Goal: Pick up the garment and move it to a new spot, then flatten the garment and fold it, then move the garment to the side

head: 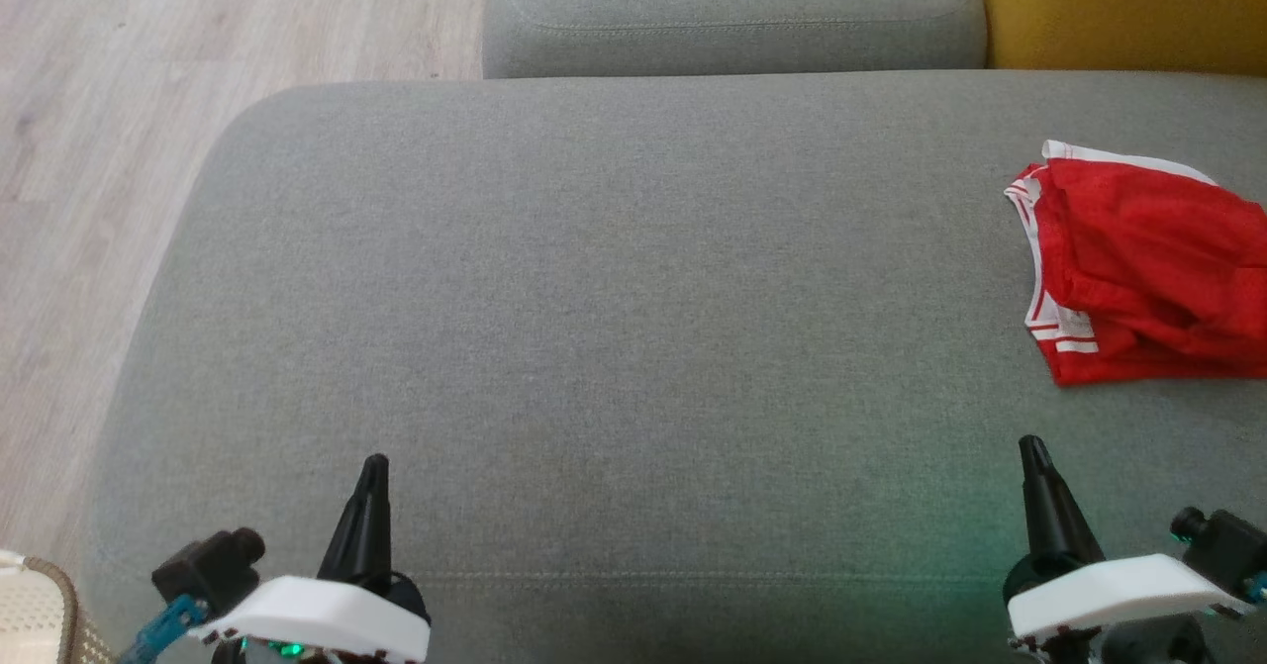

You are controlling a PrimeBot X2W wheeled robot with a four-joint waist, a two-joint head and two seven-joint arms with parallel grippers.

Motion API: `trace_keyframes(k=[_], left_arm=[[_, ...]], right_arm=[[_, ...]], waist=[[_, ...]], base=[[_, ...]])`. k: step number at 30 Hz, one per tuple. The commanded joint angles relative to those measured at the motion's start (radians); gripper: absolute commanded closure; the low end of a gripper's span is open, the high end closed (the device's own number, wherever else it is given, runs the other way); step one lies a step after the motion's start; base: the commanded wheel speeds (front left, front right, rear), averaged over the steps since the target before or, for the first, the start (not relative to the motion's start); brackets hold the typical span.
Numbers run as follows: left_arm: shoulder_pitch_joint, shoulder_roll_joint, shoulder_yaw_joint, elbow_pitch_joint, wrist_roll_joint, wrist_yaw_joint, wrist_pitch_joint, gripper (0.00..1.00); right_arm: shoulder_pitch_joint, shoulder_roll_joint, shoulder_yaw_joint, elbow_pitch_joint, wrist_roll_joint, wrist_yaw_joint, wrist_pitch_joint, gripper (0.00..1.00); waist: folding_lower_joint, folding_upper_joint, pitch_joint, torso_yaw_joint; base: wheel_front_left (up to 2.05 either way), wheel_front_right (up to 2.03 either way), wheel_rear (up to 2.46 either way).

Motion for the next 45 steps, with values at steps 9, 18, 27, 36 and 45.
trace_keyframes(k=[9,18,27,36,45], left_arm=[[-0.070,0.017,0.046,-0.015,-0.126,-0.014,0.028,1.00],[-0.088,0.019,0.069,-0.002,-0.236,-0.023,0.052,1.00],[-0.106,0.020,0.093,0.011,-0.346,-0.032,0.078,1.00],[-0.124,0.021,0.118,0.025,-0.455,-0.042,0.103,1.00],[-0.141,0.021,0.141,0.037,-0.551,-0.050,0.126,1.00]], right_arm=[[-0.064,-0.014,-0.003,-0.022,0.116,0.000,0.028,1.00],[-0.081,-0.015,-0.007,-0.015,0.217,0.000,0.054,1.00],[-0.097,-0.017,-0.012,-0.008,0.318,0.000,0.080,1.00],[-0.113,-0.017,-0.017,-0.001,0.418,0.000,0.106,1.00],[-0.128,-0.018,-0.021,0.005,0.507,0.000,0.130,1.00]], waist=[[0.0000,0.0000,0.003,-0.009],[0.0000,0.0000,0.007,-0.018],[0.0000,0.0000,0.010,-0.027],[0.0000,0.0000,0.014,-0.035],[0.0000,0.0000,0.016,-0.043]], base=[[0.00,0.00,0.00],[0.00,0.00,0.00],[0.00,0.00,0.00],[0.00,0.00,0.00],[0.00,0.00,0.00]])
